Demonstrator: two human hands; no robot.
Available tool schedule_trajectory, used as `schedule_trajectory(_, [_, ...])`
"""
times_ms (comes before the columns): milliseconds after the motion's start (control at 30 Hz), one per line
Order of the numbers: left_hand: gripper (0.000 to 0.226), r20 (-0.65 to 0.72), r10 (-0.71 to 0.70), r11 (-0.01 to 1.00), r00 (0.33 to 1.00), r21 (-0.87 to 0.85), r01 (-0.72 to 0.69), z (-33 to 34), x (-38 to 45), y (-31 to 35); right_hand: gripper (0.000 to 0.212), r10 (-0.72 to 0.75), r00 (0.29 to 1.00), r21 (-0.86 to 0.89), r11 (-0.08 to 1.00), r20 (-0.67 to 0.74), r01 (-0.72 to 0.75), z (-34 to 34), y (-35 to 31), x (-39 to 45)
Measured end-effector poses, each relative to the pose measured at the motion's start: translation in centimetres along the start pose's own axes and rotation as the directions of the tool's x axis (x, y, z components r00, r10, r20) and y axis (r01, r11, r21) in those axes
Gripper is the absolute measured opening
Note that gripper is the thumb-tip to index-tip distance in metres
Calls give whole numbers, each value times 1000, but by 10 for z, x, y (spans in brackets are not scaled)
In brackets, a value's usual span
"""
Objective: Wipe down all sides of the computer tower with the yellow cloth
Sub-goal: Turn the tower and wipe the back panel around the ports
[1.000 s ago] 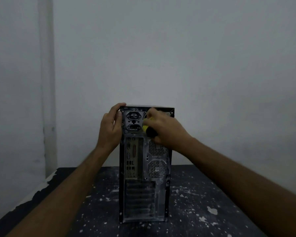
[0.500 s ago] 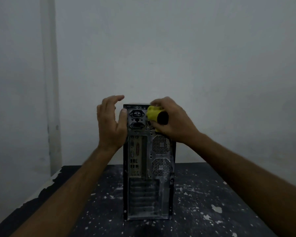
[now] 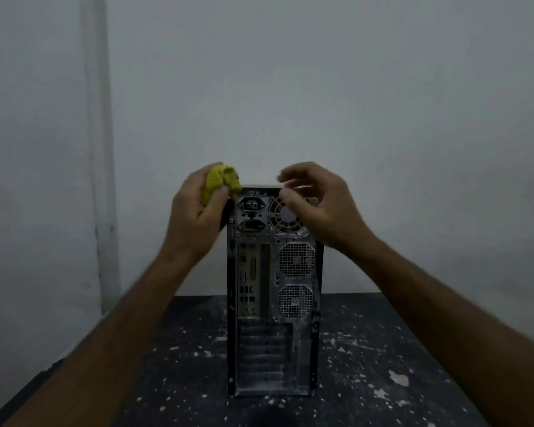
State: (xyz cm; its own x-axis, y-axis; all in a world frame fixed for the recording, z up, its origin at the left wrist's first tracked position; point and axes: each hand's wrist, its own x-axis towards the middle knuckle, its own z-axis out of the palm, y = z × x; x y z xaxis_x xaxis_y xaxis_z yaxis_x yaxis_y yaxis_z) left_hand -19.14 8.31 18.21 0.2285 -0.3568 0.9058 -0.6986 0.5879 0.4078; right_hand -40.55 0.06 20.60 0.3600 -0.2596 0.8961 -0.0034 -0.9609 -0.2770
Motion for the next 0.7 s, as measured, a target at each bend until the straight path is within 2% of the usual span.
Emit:
schedule_trajectory(67, [51,41,5,987,999,162,-12,-19,9,-16,19,-89,971,-266,964,-223,28,-11,22,1])
schedule_trajectory(100, [50,79,-12,975,997,221,-6,-27,13,-21,21,-104,965,-375,927,-242,6,-14,34,1])
schedule_trajectory(167, [43,149,-22,958,989,287,-22,-33,16,-30,29,-28,984,-464,884,-176,-57,-14,57,-6])
schedule_trajectory(267, [28,162,117,925,980,342,-167,-26,26,-32,37,48,996,-423,903,-79,-77,-9,73,-15])
schedule_trajectory(367, [20,176,170,913,970,342,-222,-14,44,-28,36,36,995,-408,910,-96,-72,-5,72,-17])
schedule_trajectory(467, [27,239,188,879,953,392,-272,-12,38,-32,34,36,994,-410,909,-103,-75,-4,72,-17])
schedule_trajectory(600, [41,336,266,757,903,507,-412,-16,1,-44,35,25,994,-406,912,-108,-67,0,74,-21])
schedule_trajectory(700, [38,208,250,765,946,556,-325,-13,23,-37,35,15,992,-410,910,-124,-65,2,76,-20])
